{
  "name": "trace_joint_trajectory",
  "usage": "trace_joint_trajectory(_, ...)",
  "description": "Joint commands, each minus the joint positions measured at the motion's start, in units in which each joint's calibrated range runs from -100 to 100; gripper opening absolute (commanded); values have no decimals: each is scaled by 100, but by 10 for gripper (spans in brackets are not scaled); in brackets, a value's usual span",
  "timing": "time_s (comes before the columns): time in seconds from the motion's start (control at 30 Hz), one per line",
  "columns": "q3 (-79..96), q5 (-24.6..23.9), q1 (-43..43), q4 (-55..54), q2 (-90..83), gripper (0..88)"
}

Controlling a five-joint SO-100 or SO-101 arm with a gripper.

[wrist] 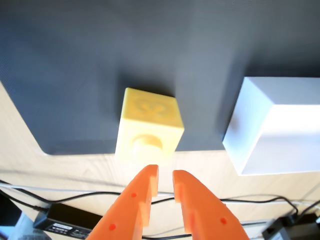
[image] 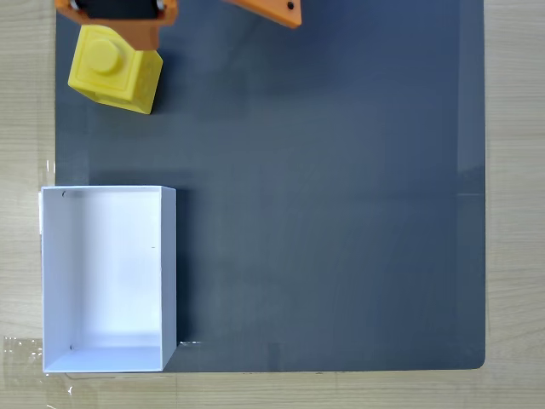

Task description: Grasp a yellow block and put it in the box

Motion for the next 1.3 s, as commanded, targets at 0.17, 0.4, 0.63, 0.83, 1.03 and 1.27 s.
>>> trace_joint_trajectory(0.17,-303,759,719,121,388,336)
trace_joint_trajectory(0.4,-240,1142,1106,121,668,415)
trace_joint_trajectory(0.63,-131,1163,1434,121,1244,415)
trace_joint_trajectory(0.83,-131,1158,1729,121,1668,415)
trace_joint_trajectory(1.03,-149,1158,1948,121,1947,415)
trace_joint_trajectory(1.27,-222,1158,2133,77,2345,415)
